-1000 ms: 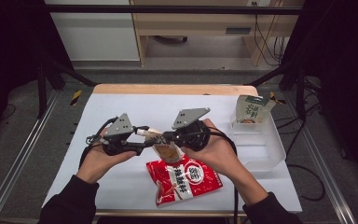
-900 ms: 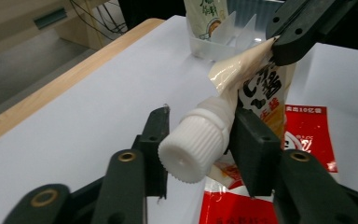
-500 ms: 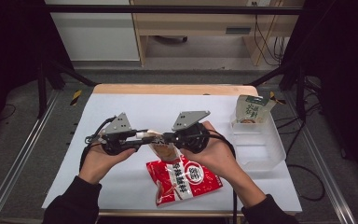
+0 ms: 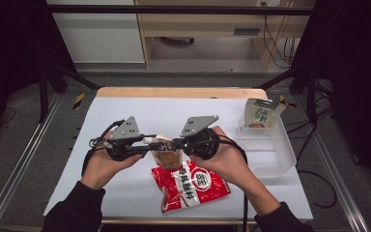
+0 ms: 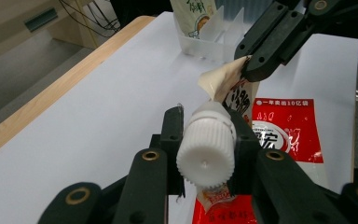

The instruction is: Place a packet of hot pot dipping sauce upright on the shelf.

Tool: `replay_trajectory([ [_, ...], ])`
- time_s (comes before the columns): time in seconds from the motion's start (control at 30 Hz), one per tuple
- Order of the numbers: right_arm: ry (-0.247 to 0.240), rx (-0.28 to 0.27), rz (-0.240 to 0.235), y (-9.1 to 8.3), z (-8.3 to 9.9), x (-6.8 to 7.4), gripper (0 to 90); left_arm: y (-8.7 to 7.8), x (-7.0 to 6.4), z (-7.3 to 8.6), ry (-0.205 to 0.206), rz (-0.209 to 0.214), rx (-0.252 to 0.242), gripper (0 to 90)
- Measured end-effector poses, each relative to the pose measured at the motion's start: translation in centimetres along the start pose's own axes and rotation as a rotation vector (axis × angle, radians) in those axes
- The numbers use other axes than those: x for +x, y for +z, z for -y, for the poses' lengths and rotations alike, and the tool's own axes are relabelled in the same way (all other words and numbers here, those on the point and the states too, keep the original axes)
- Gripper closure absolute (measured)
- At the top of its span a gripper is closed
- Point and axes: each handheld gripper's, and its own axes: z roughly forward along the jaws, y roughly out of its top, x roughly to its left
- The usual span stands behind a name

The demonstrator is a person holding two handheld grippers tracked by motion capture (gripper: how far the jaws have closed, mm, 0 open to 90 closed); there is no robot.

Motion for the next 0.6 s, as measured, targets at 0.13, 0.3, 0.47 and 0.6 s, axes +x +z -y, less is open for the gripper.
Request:
replay_trajectory([
  [0.13, -0.038, 0.047, -0.003, -0.4, -0.4, -0.1, 82.0, 0.0, -0.4, -0.7, 0.043, 0.010, 0.034, 73.0],
  [0.3, -0.113, 0.106, 0.014, -1.1, -1.2, -0.4, 59.6, 0.2, -0.6, -1.0, 0.077, 0.010, 0.065, 73.0],
  [0.47, -0.211, 0.173, 0.034, -1.4, -2.3, -0.4, 38.8, 0.3, -0.9, -1.1, 0.096, 0.020, 0.072, 72.9],
  [0.6, -0.256, 0.220, 0.011, -1.3, -3.0, -0.4, 28.7, 0.3, -1.0, -1.1, 0.106, 0.029, 0.069, 73.0],
])
